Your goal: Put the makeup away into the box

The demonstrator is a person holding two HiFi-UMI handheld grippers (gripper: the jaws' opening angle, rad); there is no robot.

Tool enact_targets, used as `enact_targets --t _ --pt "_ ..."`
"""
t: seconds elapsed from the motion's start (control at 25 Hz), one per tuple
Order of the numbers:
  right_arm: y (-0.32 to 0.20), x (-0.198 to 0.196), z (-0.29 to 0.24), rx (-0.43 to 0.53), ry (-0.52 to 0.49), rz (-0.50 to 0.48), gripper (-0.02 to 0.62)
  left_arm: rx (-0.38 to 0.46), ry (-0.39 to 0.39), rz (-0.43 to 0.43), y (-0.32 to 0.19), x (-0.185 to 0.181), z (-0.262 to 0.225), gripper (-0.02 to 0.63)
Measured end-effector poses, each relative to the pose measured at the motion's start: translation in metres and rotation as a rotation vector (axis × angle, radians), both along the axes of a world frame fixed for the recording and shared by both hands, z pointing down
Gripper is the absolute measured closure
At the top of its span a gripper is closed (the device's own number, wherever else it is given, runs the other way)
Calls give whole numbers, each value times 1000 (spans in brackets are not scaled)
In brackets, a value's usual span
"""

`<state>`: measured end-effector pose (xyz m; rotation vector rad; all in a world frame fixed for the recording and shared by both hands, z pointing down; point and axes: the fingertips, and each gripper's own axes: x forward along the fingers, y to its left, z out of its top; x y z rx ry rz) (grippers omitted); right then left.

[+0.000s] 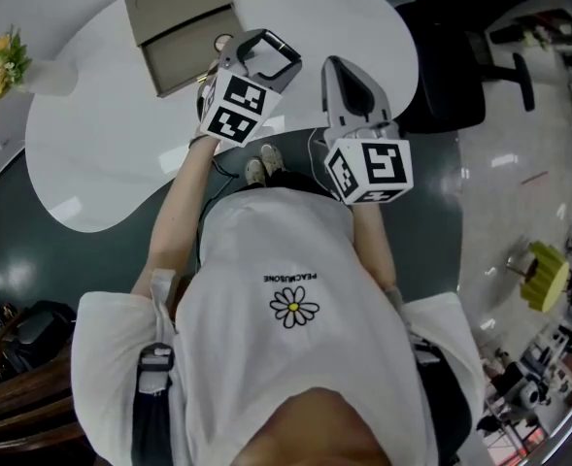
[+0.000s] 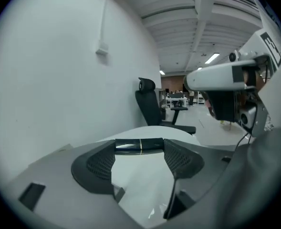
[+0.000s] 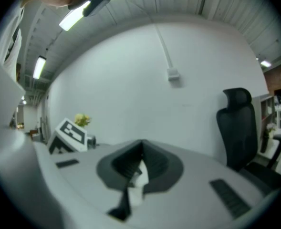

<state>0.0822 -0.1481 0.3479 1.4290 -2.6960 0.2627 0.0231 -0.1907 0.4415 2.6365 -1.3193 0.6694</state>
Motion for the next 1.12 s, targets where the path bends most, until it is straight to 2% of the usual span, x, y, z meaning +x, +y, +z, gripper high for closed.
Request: enact_targets --t 0.12,0.28,0.44,0.6,0.72,0.8,1.12 --pt "0 -16 -15 31 -13 -48 566 91 42 -118 6 -31 -46 270" --pt "0 -43 -32 67 -36 -118 566 260 135 -291 30 -79 -109 270" --pt "5 -71 -41 84 -51 -186 566 378 152 -468 64 -121 -141 270" --pt "15 -97 -40 88 -54 -252 566 433 169 -590 99 -148 -149 270" --pt "27 -117 -41 96 -46 -307 566 462 229 -667 124 -164 -150 270" --pt "32 -126 -42 105 -45 -333 566 469 241 -707 134 -174 -146 270" --pt "35 -136 -43 113 -58 -363 566 472 217 -740 139 -184 -142 270"
